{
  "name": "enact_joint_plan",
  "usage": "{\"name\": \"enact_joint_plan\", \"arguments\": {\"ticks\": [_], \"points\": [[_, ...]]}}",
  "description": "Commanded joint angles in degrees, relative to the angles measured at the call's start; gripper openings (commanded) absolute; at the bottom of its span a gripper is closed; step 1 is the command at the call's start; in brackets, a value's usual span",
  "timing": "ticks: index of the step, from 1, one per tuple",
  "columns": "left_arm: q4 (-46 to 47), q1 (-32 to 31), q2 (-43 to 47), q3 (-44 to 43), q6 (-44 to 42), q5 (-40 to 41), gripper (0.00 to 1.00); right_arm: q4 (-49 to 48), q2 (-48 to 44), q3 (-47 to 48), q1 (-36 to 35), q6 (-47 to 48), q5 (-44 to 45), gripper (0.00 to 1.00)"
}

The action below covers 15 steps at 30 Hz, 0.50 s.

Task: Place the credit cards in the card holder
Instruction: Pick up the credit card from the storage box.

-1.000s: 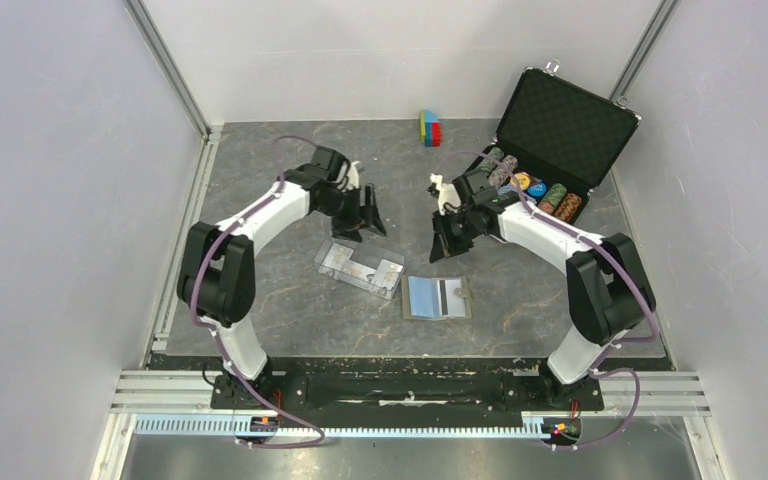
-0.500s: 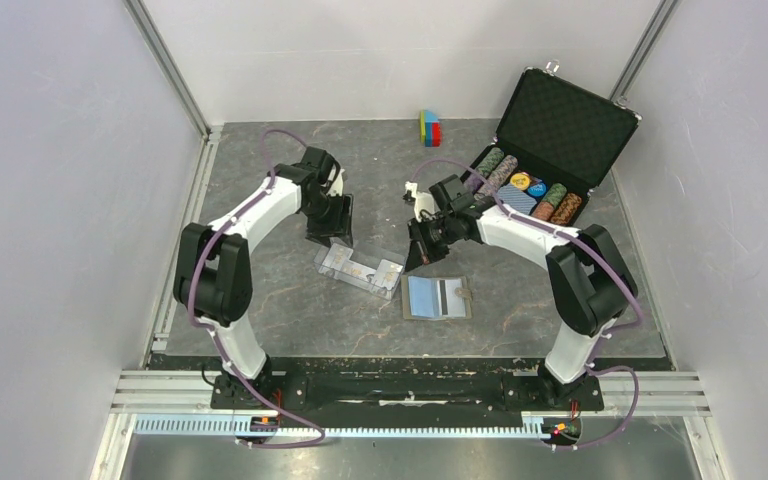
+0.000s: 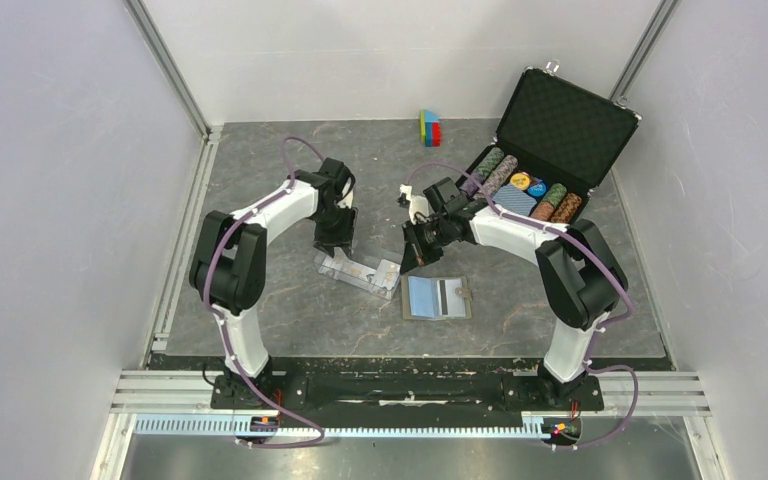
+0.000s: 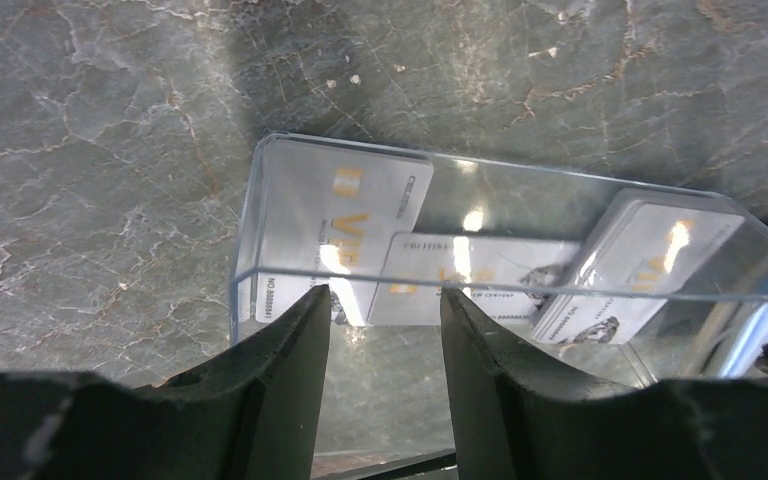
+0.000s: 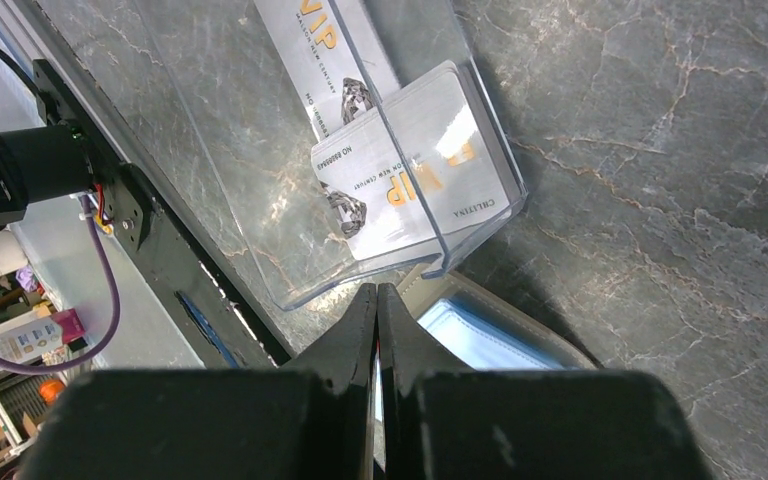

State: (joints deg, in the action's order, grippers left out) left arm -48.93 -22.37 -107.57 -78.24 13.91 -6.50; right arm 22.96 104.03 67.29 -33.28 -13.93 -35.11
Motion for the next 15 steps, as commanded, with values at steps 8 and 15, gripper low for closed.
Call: {"name": "enact_joint_plan", "arguments": {"ticks": [8, 15], "points": [[1.76, -1.25, -4.00, 1.67, -0.99, -0.07, 0.52, -1.51, 0.21, -0.30, -0.43, 0.87, 1.67, 0.00], [2.30, -2.06, -5.63, 3.05, -0.38, -2.99, 0.52, -1.85, 0.28, -0.67, -0.52, 0.93, 1.45, 0.00]]}}
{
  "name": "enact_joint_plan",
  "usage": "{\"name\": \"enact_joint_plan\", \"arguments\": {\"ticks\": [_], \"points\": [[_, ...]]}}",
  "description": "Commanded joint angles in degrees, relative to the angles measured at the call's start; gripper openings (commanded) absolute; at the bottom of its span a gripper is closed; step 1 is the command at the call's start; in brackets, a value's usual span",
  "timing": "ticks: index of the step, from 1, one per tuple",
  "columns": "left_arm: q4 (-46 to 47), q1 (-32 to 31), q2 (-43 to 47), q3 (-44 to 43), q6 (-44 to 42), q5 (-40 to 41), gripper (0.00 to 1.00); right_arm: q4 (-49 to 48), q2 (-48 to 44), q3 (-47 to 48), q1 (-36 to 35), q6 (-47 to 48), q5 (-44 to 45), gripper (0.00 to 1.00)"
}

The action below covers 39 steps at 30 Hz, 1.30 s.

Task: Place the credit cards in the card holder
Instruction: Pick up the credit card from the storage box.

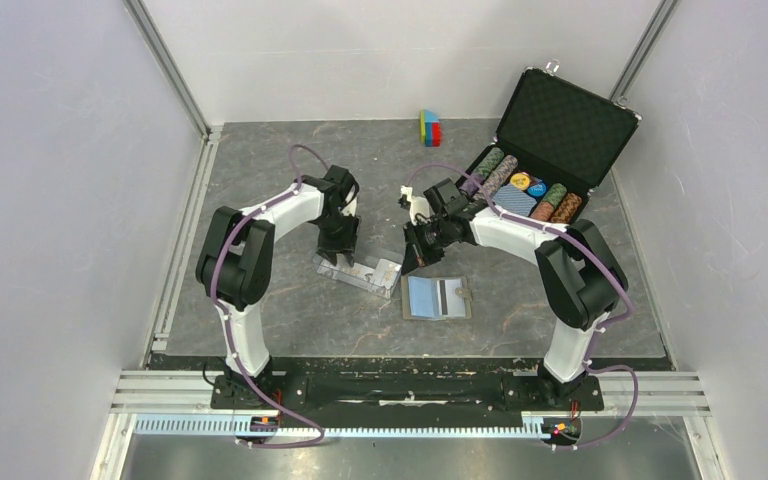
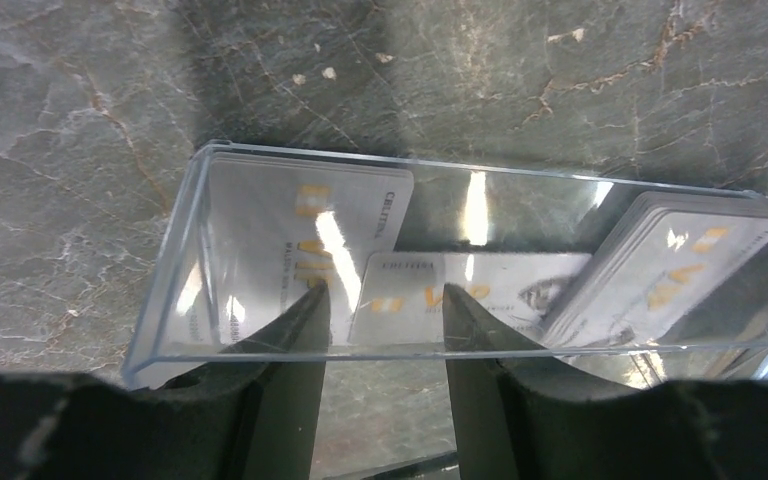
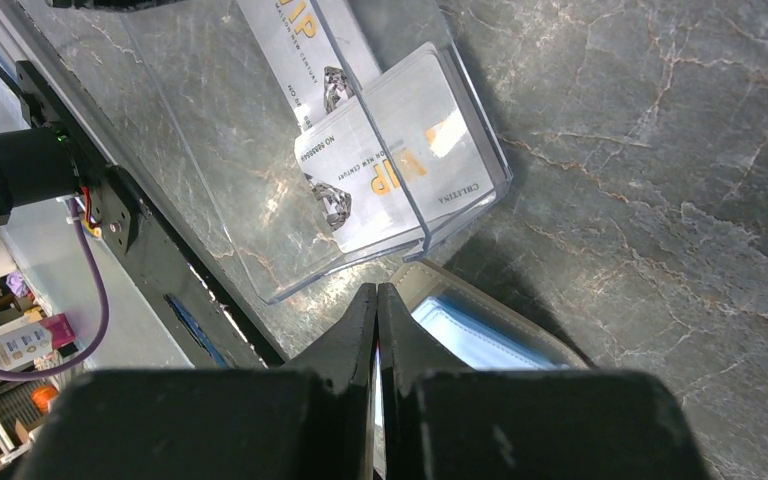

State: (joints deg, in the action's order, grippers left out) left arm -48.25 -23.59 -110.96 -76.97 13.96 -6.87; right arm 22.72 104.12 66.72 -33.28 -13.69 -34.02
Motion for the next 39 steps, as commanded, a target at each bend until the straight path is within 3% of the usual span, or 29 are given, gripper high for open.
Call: {"name": "enact_joint_plan", "arguments": {"ticks": [1, 11, 30, 33, 39], "points": [[1.81, -1.04, -2.25, 1.94, -0.29, -3.28, 0.52, -1.68, 0.28, -0.10, -0.56, 0.75, 0.27, 0.00], [6.83, -1.28, -1.51, 4.28, 4.24, -14.33, 0.47, -2.11, 0.49, -1.14, -0.56, 0.78, 0.18, 0.00], [6.61, -1.36, 5.14, 1.01, 8.54, -19.11, 0.37, -2.09, 0.66, -0.81, -0.56, 1.03, 0.58, 0.00], [6.44, -1.34, 5.18, 1.03, 8.37, -18.19, 0.37, -2.13, -1.07, -0.45, -0.33, 1.47, 2.75, 0.00], [3.25, -1.53, 4.77, 0.62, 6.58, -8.70, 0.44, -2.62, -6.66, -1.86, 2.07, 0.76, 9.77, 0.00]]}}
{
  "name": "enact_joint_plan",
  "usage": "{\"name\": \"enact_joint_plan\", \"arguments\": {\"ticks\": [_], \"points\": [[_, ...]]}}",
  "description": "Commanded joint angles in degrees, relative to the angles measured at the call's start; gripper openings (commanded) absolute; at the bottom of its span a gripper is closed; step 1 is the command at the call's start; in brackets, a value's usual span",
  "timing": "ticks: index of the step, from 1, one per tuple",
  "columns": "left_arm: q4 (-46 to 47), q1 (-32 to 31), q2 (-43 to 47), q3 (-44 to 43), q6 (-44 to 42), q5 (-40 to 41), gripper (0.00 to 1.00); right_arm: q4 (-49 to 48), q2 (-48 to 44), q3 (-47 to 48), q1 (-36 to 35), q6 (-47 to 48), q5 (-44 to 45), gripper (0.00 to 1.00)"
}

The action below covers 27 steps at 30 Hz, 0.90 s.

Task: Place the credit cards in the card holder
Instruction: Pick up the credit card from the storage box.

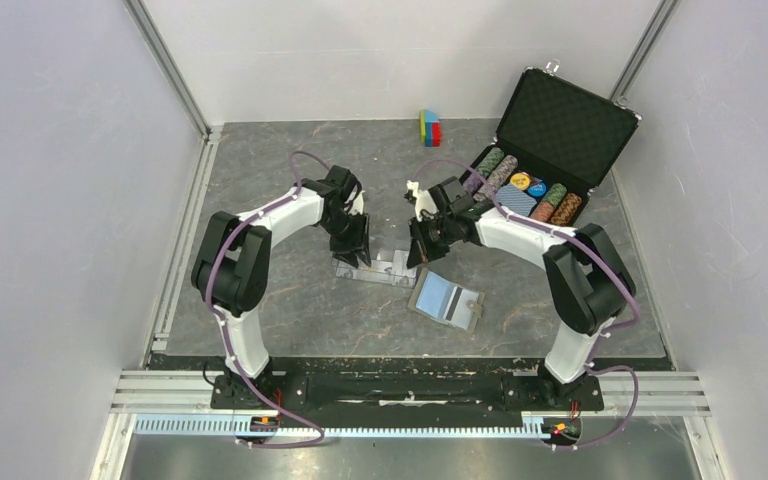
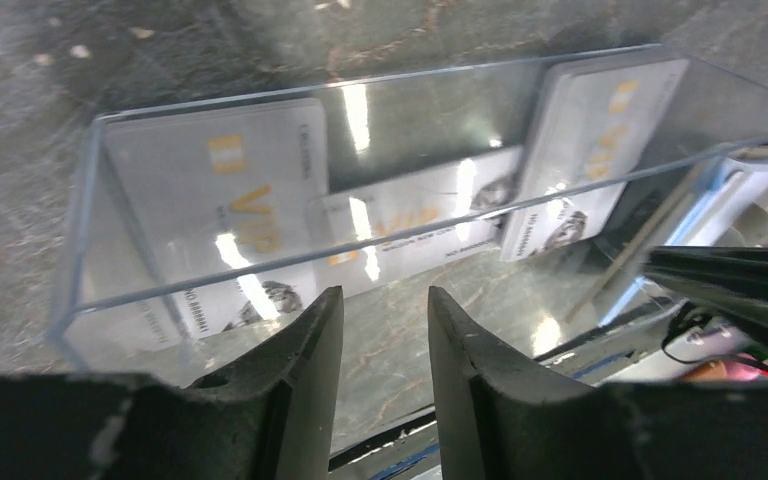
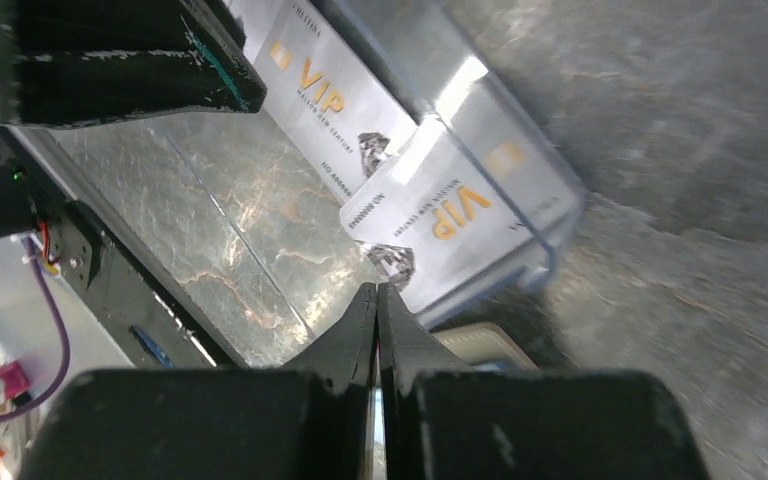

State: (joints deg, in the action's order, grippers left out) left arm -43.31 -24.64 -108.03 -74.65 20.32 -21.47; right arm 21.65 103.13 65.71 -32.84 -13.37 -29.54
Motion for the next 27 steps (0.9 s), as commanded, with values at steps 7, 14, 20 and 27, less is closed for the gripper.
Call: {"name": "enact_joint_plan", "arguments": {"ticks": [7, 14, 20, 27], "points": [[-3.19, -1.50, -1.26, -1.67, -1.28, 10.71, 0.45, -0.80, -6.83, -4.17, 3.66, -0.30, 9.29, 0.00], [-3.10, -2.51, -3.66, -2.08, -0.94, 11.10, 0.45, 0.17, -2.78, -4.75, 3.52, 0.32, 7.74, 0.00], [-1.96, -2.91, -5.52, -3.33, 0.16, 8.81, 0.45, -2.24, 1.26, -2.82, 2.29, -0.20, 2.51, 0.00], [2.05, -3.32, -4.90, -3.01, 2.12, 3.67, 0.45, -4.02, 2.43, -2.82, 1.69, -0.50, -0.58, 0.00]]}}
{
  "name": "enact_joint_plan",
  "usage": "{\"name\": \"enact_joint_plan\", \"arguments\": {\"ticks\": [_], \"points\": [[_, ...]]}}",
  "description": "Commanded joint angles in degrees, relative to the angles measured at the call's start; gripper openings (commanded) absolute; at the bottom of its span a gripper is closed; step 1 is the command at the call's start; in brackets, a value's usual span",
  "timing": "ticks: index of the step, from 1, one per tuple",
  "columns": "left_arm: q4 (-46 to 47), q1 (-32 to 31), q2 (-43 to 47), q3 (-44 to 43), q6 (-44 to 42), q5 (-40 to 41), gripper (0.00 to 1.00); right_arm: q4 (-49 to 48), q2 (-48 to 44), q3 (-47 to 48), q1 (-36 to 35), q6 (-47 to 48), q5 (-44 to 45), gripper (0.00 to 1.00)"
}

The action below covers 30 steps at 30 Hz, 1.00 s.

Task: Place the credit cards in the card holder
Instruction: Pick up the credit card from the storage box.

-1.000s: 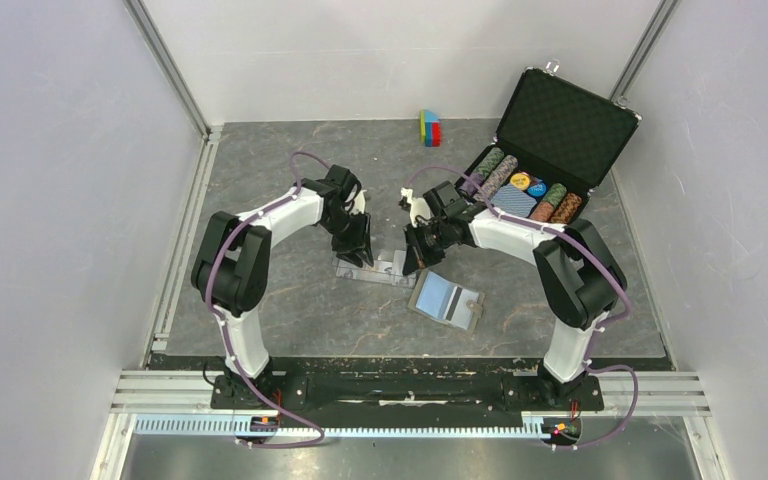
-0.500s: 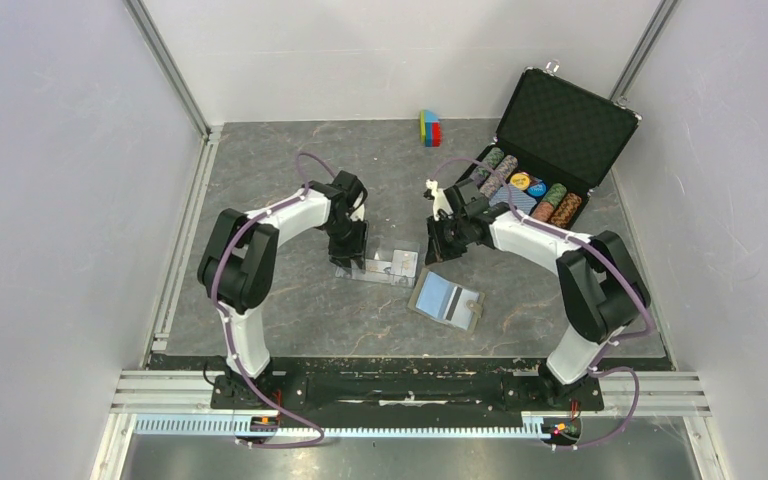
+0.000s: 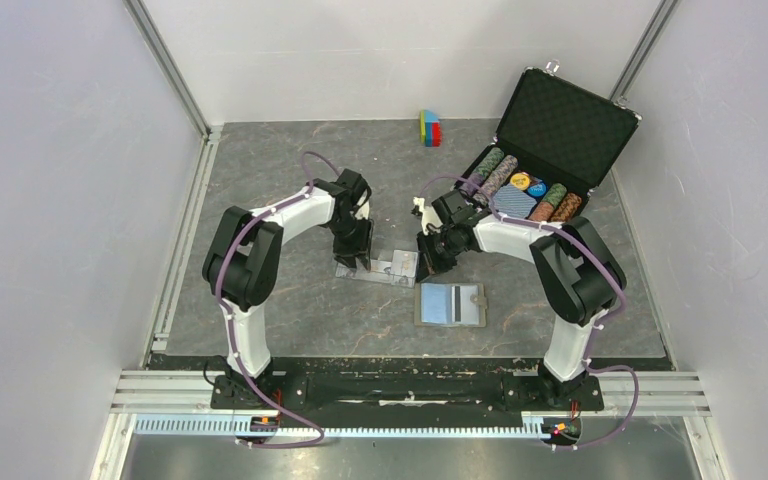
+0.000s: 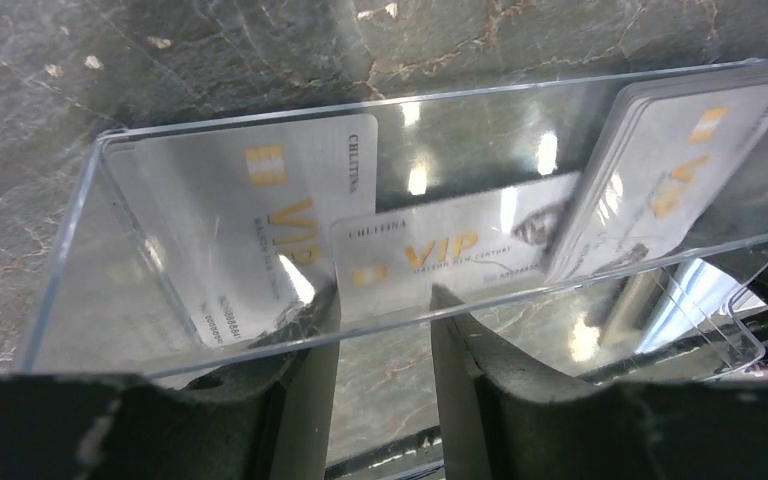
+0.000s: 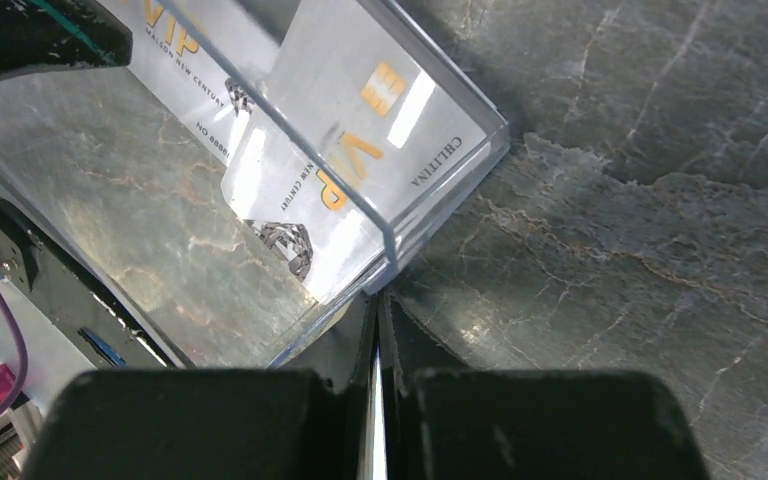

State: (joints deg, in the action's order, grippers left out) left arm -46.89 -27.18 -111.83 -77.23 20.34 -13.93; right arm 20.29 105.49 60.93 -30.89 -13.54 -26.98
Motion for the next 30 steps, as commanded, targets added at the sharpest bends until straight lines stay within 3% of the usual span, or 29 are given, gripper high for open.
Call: {"name": "enact_joint_plan", "arguments": {"ticks": [1, 16, 30], "points": [[6.07, -0.87, -0.89, -0.38, 2.61, -4.66, 0.44, -2.72, -0.02, 1.86, -0.30, -0.36, -3.22, 0.00], [7.96, -1.05, 5.46, -0.39, 5.05, -8.91, 0.36, -3.06, -0.11, 1.15, -0.30, -0.19, -3.70, 0.00], [7.96, -3.38, 5.84, -0.94, 5.07, -10.03, 0.31, -3.14, 0.13, 0.74, -0.29, -0.21, -3.60, 0.00]]}}
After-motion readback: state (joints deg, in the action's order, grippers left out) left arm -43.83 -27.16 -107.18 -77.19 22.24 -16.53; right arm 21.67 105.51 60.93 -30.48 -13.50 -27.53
